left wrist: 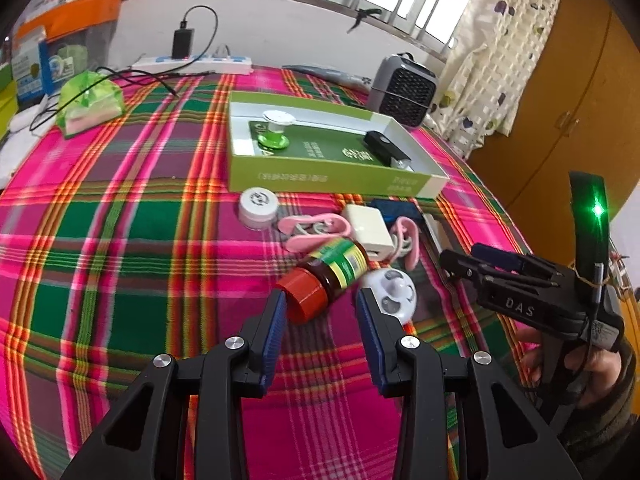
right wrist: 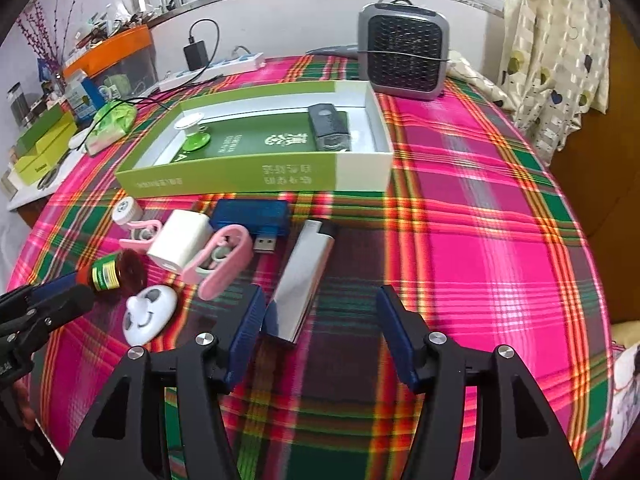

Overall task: Organize rigid objects
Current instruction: 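Grasp the silver metal bar with the right tool while the left tool grasps the amber bottle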

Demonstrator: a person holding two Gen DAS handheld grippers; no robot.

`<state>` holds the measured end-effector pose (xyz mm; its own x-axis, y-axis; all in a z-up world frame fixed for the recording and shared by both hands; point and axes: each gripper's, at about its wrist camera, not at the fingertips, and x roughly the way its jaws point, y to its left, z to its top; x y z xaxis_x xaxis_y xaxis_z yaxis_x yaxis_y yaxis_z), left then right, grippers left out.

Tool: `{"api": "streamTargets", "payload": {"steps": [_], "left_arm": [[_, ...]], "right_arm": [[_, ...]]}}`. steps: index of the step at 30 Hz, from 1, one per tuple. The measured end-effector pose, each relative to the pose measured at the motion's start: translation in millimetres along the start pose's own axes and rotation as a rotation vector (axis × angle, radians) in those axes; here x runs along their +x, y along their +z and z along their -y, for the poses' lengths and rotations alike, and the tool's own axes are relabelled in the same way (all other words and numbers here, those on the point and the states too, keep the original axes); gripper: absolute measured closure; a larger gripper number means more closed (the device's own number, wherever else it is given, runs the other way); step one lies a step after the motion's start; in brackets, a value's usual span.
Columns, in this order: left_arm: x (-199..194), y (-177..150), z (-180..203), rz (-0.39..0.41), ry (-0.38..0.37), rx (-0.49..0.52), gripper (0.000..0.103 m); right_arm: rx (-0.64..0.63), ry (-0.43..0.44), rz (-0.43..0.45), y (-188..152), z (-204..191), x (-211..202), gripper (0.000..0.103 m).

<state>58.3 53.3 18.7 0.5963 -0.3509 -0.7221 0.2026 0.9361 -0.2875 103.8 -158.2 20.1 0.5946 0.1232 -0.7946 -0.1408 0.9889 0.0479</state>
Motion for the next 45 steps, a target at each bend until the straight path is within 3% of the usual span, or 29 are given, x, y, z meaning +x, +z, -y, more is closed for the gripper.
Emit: {"api": "streamTargets", "payload": {"steps": [12, 20, 45], "left_arm": [[1.5, -5.5, 21.4, -0.024, -0.020, 0.064, 0.068], [-14.8, 1.0, 21.6, 0.035, 0.044, 0.110, 0.067], [34.8, 21.6, 29.7, -0.046, 0.132, 0.204, 0.067]], "right_arm": [[0.004, -0.037, -0.006, -3.5, 12.5, 1.0, 0.044], [-0.031, -0.024, -0.004, -3.8, 13.0, 1.7, 0.044], [-0.072, -0.002, 0.006, 3.6, 10.7, 8.9, 0.044]]}}
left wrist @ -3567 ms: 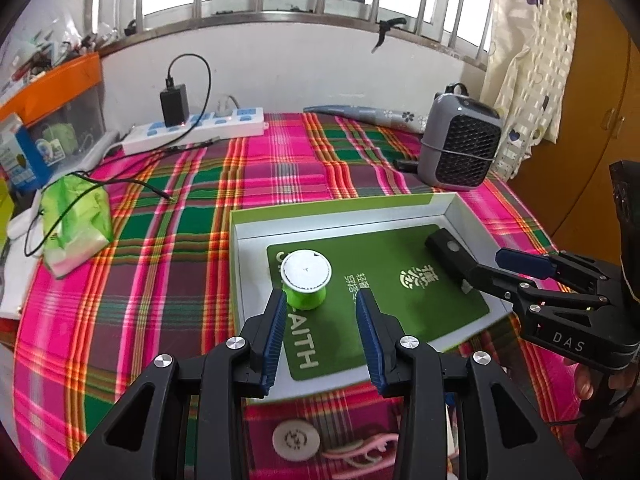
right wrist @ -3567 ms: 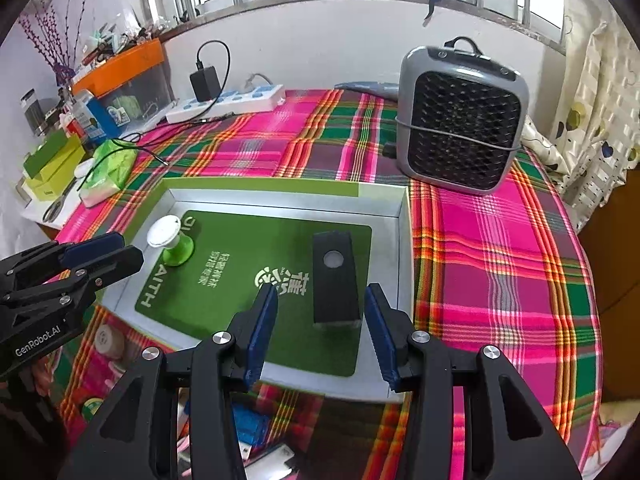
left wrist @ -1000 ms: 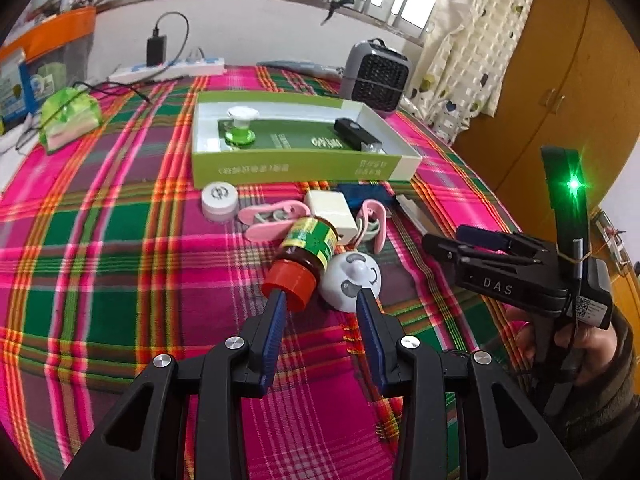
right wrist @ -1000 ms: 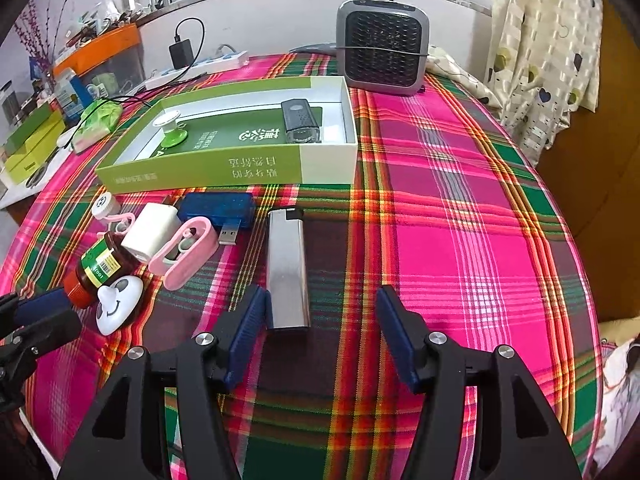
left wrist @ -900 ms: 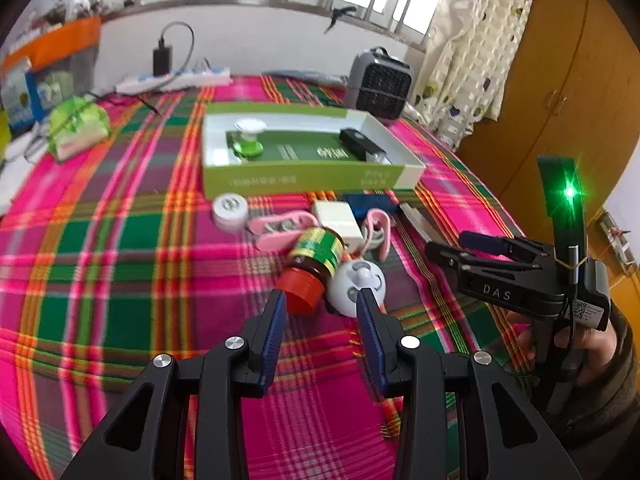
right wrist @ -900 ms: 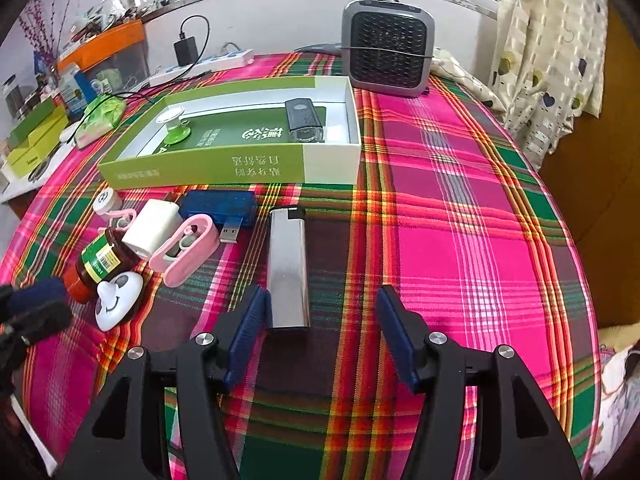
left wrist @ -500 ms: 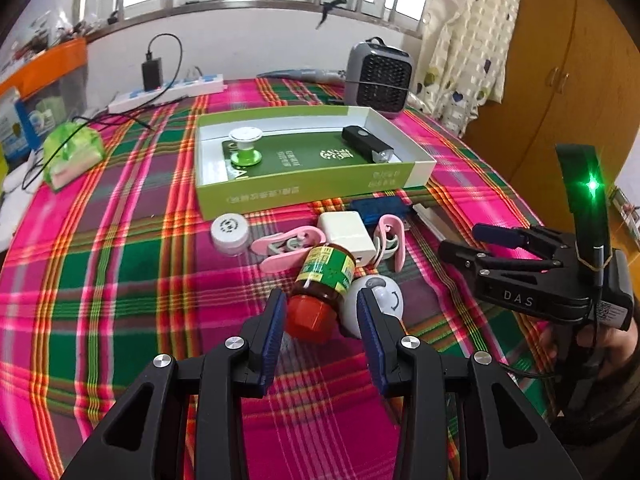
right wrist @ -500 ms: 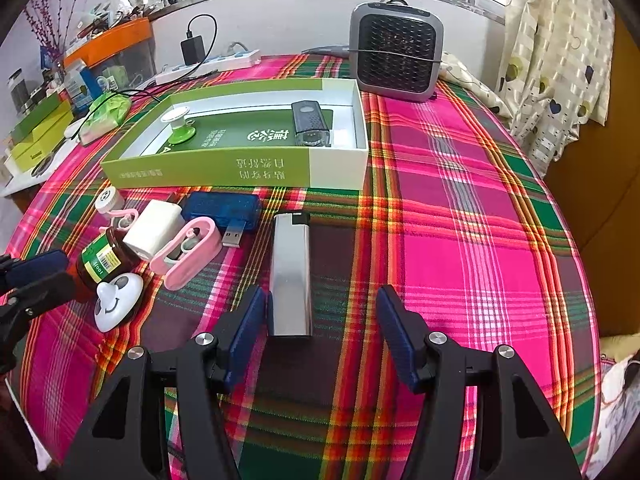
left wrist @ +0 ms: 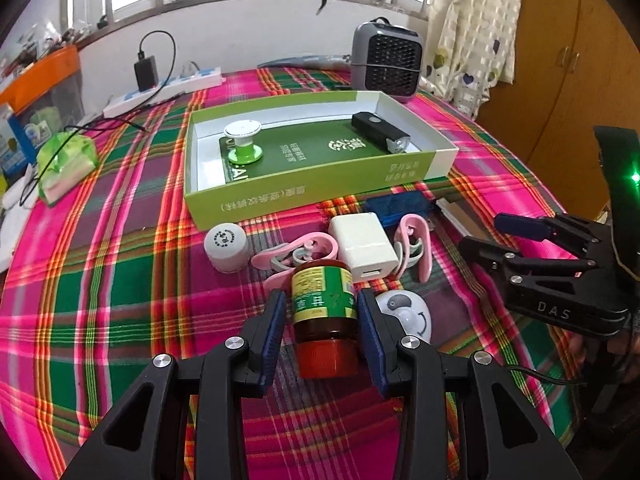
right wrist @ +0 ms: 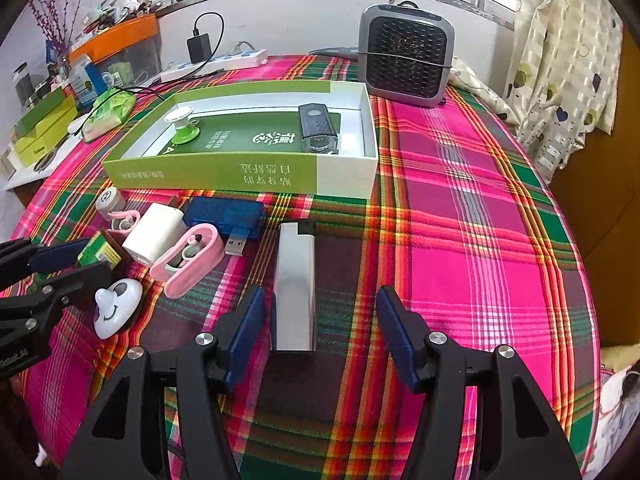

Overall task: Organize rigid objects
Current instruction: 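Grasp the silver metal bar with the right tool while the left tool grasps the amber bottle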

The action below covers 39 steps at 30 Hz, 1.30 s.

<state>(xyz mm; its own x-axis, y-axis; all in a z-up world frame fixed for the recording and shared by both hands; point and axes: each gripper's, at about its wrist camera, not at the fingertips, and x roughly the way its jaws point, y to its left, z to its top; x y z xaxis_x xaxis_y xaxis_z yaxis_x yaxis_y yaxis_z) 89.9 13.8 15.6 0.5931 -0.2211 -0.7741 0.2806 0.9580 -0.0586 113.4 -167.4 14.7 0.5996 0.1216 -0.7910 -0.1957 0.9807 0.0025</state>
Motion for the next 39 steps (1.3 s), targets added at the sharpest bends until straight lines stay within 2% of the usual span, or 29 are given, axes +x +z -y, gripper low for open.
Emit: {"api": "streamTargets", "payload": {"steps": [16, 31, 35, 39], "left_arm": [[6.4, -1.7, -12.8, -0.016, 0.012, -0.072, 0.067], [6.1, -3.5, -8.0, -0.012, 0.059, -0.046, 0.070], [5.8, -4.0, -6.1, -0.012, 0.080, -0.039, 0.071], [4.9, -4.4, -7.7, -0.010, 0.079, -0.046, 0.071]], "right_arm": [[-0.001, 0.004, -0.002, 3.1, -0.4, 2.8, 0.044], [0.000, 0.006, -0.001, 4.0, -0.4, 3.0, 0.045], [0.003, 0.007, 0.003, 4.9, -0.5, 2.8, 0.052], [0.002, 0.012, 0.009, 4.4, 0.5, 1.6, 0.065]]}}
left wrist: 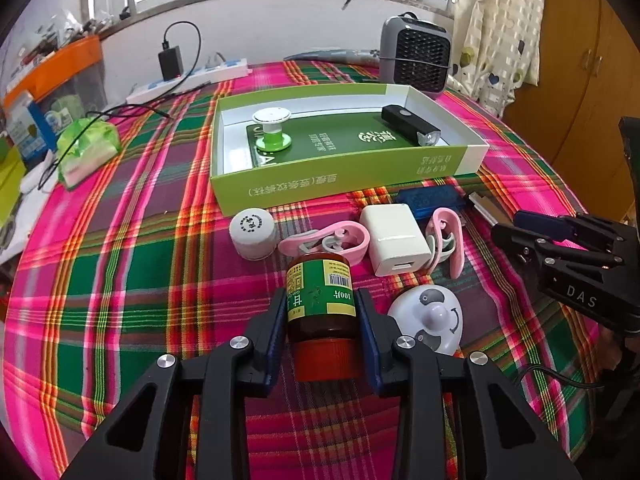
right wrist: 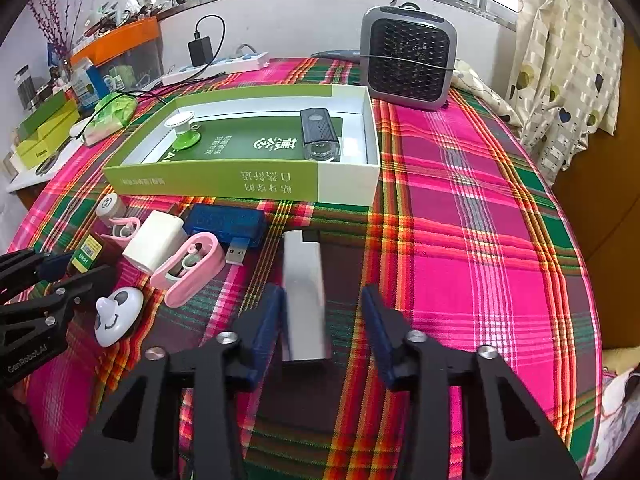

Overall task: Organize rigid objects
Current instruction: 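Grasp the silver metal bar with the right tool while the left tool grasps the amber bottle, then carry the silver bar with the right tool while the left tool carries the bottle to the box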

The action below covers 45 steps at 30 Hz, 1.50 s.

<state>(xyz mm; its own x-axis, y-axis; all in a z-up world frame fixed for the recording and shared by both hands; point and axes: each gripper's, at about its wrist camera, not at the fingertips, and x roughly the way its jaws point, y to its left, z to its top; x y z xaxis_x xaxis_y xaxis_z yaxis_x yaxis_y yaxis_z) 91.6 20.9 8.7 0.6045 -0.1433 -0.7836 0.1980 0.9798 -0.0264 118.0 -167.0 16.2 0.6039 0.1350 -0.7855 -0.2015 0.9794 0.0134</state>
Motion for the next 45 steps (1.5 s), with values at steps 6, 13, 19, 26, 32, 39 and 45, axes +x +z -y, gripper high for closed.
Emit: {"api": "streamTargets", "payload": {"steps": [6, 13, 19, 26, 32, 39, 45], "left_arm": [[-0.2, -0.1, -0.6, 0.001, -0.001, -0.004, 0.071], [-0.3, -0.2, -1.7, 0.002, -0.003, -0.011, 0.071], [-0.9, 0.6, -3.1, 0.002, 0.001, -0.018, 0.071], [-5.1, 1.6, -2.5, 0.015, 0.000, -0.017, 0.071], [-8.9, 2.8, -2.3, 0.024, -0.002, -0.018, 0.072], [-11.6, 2.5, -2.1, 0.034, -0.006, -0.018, 0.072], [-16.2, 2.5, -4.3, 0.048, -0.015, -0.029, 0.072]], "right_arm": [[-0.005, 0.009, 0.003, -1.1, -0.2, -1.3, 0.076], [-0.007, 0.011, 0.004, -1.6, 0.7, -1.8, 0.077], [-0.007, 0.011, 0.003, -1.7, 0.6, -2.1, 0.077], [-0.009, 0.022, 0.005, -2.1, -0.1, -2.9, 0.078], [-0.011, 0.030, 0.023, -2.5, -1.4, -7.5, 0.079], [-0.009, 0.035, 0.034, -2.8, -1.6, -11.5, 0.079], [-0.011, 0.045, 0.044, -2.5, -2.8, -15.3, 0.079]]}}
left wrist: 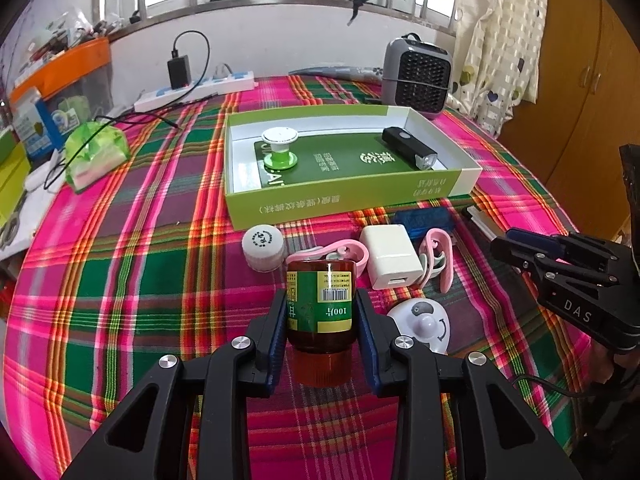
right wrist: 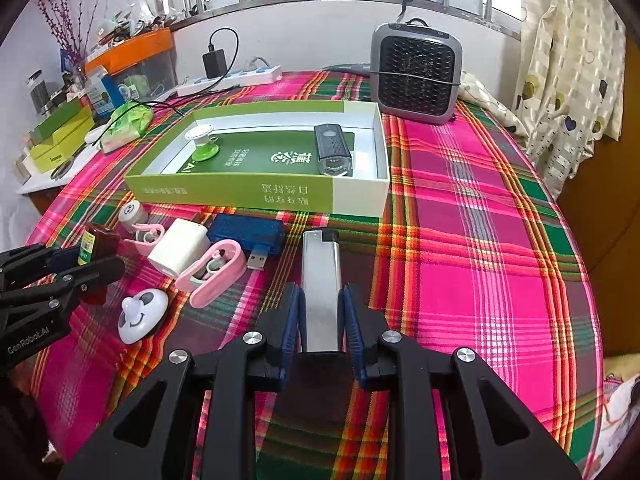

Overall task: Organize rigid objects
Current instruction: 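Carry the silver bar with the right tool while the left tool carries the bottle to the box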

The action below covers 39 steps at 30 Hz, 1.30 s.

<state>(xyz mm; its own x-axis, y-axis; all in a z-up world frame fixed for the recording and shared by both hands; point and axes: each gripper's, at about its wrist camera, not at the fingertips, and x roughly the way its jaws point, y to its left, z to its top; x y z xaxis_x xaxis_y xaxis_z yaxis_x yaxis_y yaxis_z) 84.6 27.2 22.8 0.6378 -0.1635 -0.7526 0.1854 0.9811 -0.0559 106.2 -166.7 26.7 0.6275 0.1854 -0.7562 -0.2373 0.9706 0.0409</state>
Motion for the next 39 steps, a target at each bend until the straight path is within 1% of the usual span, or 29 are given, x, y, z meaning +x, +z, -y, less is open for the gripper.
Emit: {"api": "streamTargets", "payload": {"steps": [11, 19, 26, 39], "left_arm": [[-7.7, 5.4, -1.1, 0.015, -0.008, -0.009, 0.072], [-10.6, 18.7, -6.9, 0.031, -0.013, -0.024, 0.072], [-11.2, 41.6, -12.0, 0.054, -0.008, -0.023, 0.072], [7.4, 81.8, -20.4, 0.060, 0.004, -0.026, 0.072]], "right_arm": [[-0.004, 0.011, 0.021, 5.6, -1.7, -8.2, 0.079], [-0.012, 0.018, 0.046, 17.6, -4.1, -15.2, 0.079], [-0.019, 0.027, 0.063, 36.0, -4.3, -14.8, 0.079], [-0.056, 0.042, 0.076, 78.6, -7.3, -2.1, 0.079]]}}
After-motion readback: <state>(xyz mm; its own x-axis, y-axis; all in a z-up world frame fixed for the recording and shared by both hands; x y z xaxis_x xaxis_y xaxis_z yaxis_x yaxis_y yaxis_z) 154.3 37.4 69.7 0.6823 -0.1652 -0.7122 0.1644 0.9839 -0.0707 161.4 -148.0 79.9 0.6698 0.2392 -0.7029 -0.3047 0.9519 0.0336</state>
